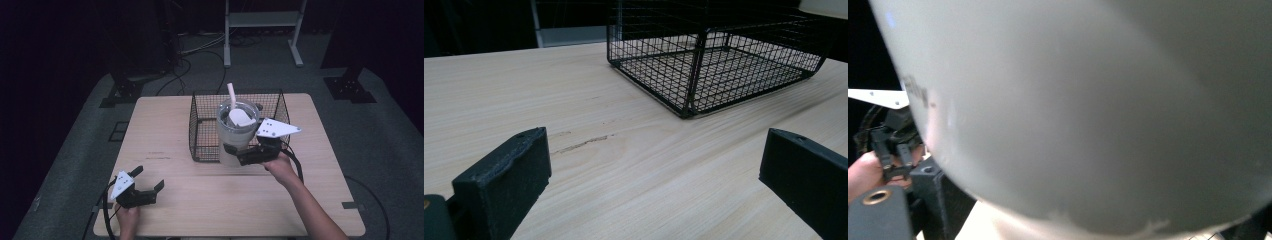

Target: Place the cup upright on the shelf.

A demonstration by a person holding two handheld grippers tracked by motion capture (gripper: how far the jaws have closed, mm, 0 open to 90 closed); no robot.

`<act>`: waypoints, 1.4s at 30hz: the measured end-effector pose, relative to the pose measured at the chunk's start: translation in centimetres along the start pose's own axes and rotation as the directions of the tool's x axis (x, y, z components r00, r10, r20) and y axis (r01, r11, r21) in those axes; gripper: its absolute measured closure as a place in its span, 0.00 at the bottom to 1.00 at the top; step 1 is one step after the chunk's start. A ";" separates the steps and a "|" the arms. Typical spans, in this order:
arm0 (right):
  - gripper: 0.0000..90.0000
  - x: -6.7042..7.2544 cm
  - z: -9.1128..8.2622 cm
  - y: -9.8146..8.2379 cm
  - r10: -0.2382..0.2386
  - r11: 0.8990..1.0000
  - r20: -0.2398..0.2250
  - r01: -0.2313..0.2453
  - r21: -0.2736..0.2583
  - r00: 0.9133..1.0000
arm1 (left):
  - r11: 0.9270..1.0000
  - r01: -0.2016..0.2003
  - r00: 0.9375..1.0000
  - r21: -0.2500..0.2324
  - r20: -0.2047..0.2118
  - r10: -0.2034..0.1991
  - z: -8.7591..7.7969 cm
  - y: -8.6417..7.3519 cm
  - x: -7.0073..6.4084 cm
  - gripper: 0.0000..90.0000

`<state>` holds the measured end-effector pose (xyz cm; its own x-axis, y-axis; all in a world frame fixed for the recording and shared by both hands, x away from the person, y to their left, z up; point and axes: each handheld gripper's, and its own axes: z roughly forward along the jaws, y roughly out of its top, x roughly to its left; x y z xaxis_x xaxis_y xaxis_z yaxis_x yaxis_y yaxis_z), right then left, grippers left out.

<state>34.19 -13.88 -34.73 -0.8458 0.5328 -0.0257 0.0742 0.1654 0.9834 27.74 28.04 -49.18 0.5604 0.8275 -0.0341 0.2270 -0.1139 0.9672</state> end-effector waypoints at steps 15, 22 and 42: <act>0.10 -2.7 3.4 1.9 0.000 1.000 0.022 0.000 0.006 1.000 | 1.000 0.004 1.000 -0.002 0.002 -0.004 -0.1 0.0 0.0 0.00; 0.10 -4.0 5.3 2.9 -0.016 1.000 0.041 0.015 0.022 0.999 | 1.000 0.006 1.000 -0.003 0.004 -0.006 -0.1 0.0 0.1 0.00; 0.10 -7.4 9.1 3.4 0.036 0.999 0.062 -0.039 0.032 0.997 | 1.000 0.010 1.000 -0.007 0.006 -0.010 -0.1 0.0 0.1 0.00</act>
<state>45.50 -9.72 -32.87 -0.8083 0.5887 -0.0009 0.1239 0.1715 0.9774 27.70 28.21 -49.17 0.5632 0.8251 -0.0450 0.2271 -0.1022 0.9685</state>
